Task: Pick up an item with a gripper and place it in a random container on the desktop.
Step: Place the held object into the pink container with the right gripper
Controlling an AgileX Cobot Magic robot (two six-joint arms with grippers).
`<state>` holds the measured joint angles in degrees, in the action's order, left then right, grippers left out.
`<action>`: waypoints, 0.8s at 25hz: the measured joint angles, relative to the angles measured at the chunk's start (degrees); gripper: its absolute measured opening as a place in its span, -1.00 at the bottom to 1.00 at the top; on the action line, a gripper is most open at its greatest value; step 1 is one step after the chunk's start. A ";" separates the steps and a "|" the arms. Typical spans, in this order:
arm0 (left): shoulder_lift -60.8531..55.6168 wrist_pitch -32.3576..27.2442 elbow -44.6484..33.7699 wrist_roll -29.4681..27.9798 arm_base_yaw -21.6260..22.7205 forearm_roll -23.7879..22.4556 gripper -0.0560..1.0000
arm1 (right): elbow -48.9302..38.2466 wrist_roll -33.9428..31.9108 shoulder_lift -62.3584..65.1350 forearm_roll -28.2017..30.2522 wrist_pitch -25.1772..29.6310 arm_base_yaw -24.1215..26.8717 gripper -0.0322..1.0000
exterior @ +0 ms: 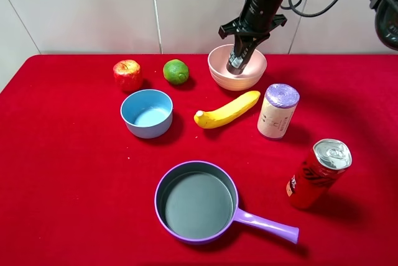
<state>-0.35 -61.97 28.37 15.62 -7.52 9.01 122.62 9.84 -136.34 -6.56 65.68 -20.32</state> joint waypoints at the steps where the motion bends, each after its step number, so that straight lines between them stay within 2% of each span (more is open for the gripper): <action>1: 0.00 0.00 0.00 0.00 0.00 0.00 0.99 | 0.00 0.00 -0.16 0.00 -0.29 0.00 -0.56; 20: 0.00 0.00 0.00 0.00 0.00 0.00 0.99 | 0.05 0.00 -0.39 1.32 -0.91 0.18 -0.56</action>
<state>-0.35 -61.97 28.37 15.62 -7.52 9.01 122.67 9.84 -136.73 -5.24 64.76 -20.14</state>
